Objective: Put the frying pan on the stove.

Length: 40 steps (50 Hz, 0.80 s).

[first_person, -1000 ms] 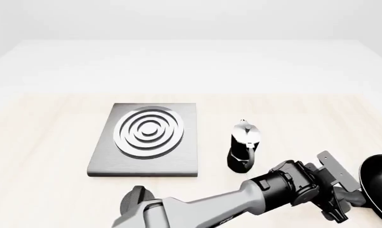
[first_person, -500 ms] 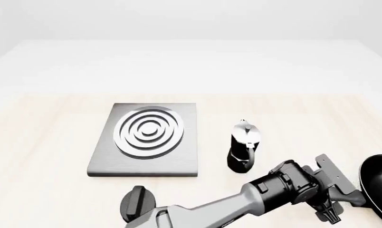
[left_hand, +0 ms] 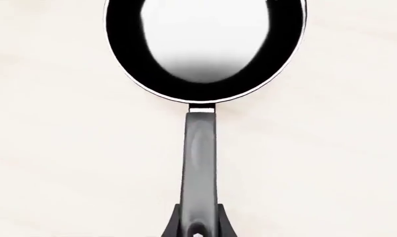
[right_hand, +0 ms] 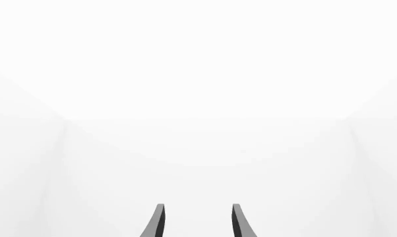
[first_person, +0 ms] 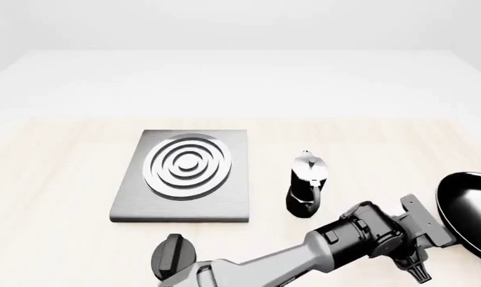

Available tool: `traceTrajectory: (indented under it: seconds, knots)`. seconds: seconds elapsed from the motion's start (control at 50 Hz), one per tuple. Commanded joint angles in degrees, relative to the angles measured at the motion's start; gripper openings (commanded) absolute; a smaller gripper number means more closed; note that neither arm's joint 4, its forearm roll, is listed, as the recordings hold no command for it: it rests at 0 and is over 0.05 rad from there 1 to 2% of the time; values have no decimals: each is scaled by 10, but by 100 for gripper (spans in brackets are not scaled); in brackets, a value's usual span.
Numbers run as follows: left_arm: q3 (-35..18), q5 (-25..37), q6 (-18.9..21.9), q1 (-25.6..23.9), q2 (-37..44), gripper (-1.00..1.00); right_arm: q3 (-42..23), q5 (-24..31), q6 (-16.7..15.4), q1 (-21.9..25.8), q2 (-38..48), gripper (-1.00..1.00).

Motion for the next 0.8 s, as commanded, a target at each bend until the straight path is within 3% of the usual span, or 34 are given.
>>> traceTrajectory:
  seconds: [0.02, 0.48, 0.8]
  knots:
    - [85, -52, 9, 2, -50, -100, 1, 0, -2, 3, 0, 100]
    - [201, -121, 14, 2, -129, -100, 4, 0, -7, 7, 0, 100]
    - [243, -155, -3, 2, -199, -100, 5, 1, -8, 6, 0, 100]
